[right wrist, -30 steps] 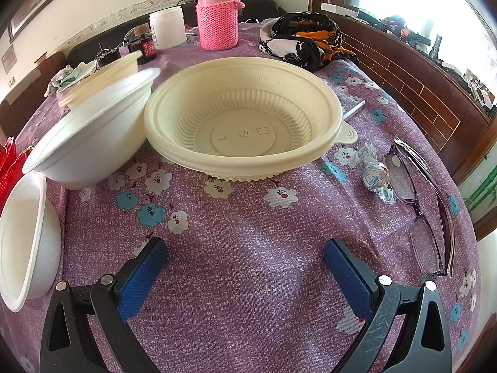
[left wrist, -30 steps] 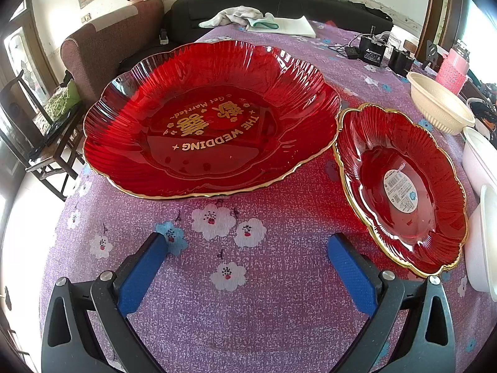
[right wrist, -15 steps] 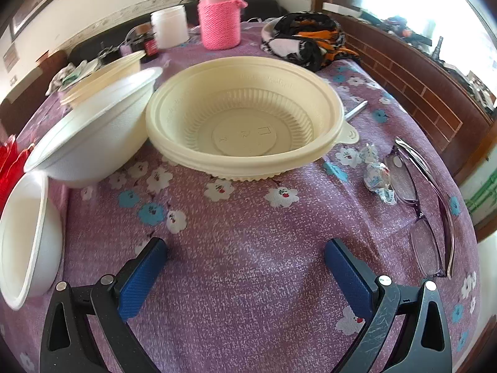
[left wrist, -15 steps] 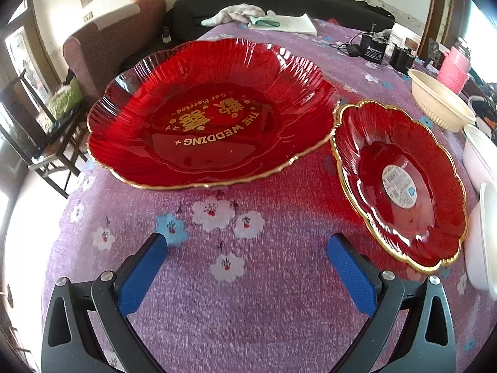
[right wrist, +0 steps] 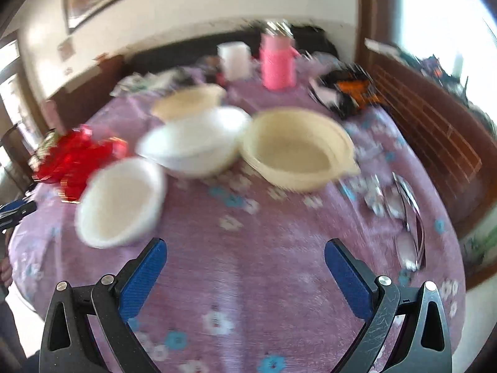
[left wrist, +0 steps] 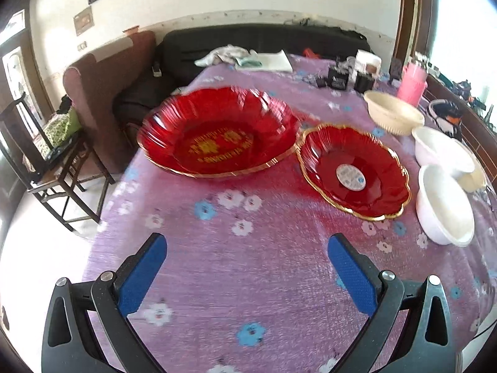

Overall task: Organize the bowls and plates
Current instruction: 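Reach the left gripper to the large red wedding plate rim and grasp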

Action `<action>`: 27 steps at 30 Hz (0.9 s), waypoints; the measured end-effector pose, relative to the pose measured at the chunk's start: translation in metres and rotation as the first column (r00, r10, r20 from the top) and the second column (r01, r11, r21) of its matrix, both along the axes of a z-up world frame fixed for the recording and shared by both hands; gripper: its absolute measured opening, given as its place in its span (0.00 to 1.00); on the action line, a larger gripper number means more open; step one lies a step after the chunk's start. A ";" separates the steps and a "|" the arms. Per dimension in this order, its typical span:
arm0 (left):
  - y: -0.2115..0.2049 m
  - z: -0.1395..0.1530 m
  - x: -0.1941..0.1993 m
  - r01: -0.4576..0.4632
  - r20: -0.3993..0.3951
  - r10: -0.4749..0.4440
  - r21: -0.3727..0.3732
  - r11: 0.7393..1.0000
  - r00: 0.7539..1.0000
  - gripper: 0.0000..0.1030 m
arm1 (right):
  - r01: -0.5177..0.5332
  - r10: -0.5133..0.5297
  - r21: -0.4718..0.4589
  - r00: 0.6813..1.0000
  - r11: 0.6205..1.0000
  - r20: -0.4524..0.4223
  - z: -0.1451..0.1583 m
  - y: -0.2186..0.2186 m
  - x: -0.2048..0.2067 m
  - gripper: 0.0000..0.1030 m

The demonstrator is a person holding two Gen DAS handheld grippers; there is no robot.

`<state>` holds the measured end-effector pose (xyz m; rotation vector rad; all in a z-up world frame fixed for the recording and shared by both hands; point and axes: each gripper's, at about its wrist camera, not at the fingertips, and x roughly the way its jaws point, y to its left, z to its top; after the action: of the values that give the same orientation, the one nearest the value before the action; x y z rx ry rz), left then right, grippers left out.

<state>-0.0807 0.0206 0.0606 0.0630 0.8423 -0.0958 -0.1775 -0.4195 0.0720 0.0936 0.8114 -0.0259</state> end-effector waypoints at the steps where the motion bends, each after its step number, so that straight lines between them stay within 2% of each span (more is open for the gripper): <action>1: 0.004 0.004 -0.001 -0.003 0.007 0.003 -0.002 1.000 1.000 1.00 | -0.031 0.031 0.001 0.999 1.000 0.026 0.008 0.008 0.002 1.00; 4: 0.018 0.015 0.003 -0.019 0.007 0.019 -0.015 1.000 1.000 1.00 | -0.129 0.127 0.030 0.989 0.991 0.072 0.027 0.033 0.008 1.00; 7: 0.038 0.023 0.009 -0.037 -0.001 0.037 -0.056 0.998 0.999 1.00 | -0.224 0.218 0.079 0.973 0.971 0.078 0.040 0.056 0.022 0.97; 9: 0.049 0.029 0.014 -0.040 -0.012 0.039 -0.084 0.996 0.999 1.00 | -0.266 0.258 0.121 0.963 0.956 0.076 0.048 0.069 0.035 0.94; 11: 0.056 0.034 0.020 -0.043 -0.011 0.043 -0.080 0.996 0.999 1.00 | -0.306 0.300 0.173 0.952 0.936 0.065 0.055 0.083 0.052 0.80; 12: 0.060 0.037 0.024 -0.051 -0.012 0.050 -0.072 0.996 0.999 1.00 | -0.319 0.314 0.187 0.948 0.929 0.059 0.057 0.089 0.058 0.78; 15: 0.070 0.043 0.039 -0.061 -0.021 0.059 -0.076 0.995 0.998 0.99 | -0.356 0.356 0.216 0.934 0.909 0.043 0.064 0.117 0.084 0.77; 16: 0.073 0.043 0.046 -0.065 -0.034 0.062 -0.078 0.995 0.997 0.94 | -0.375 0.378 0.235 0.925 0.897 0.033 0.065 0.129 0.097 0.77; 17: 0.077 0.044 0.053 -0.077 -0.047 0.073 -0.080 0.994 0.996 0.85 | -0.382 0.387 0.250 0.921 0.890 0.030 0.066 0.135 0.102 0.73; 19: 0.083 0.044 0.064 -0.079 -0.071 0.073 -0.089 0.993 0.995 0.75 | -0.397 0.416 0.299 0.910 0.867 0.002 0.063 0.155 0.126 0.61; 25: 0.104 0.038 0.101 -0.118 -0.132 0.099 -0.143 0.983 0.986 0.73 | -0.399 0.460 0.394 0.885 0.828 -0.070 0.046 0.200 0.184 0.59; 27: 0.111 0.037 0.114 -0.132 -0.143 0.110 -0.149 0.980 0.983 0.63 | -0.405 0.473 0.399 0.877 0.823 -0.085 0.041 0.213 0.200 0.48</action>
<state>0.0328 0.1313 0.0976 -0.1458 0.9687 -0.0522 0.0220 -0.2060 0.1130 0.2623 0.9981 0.5724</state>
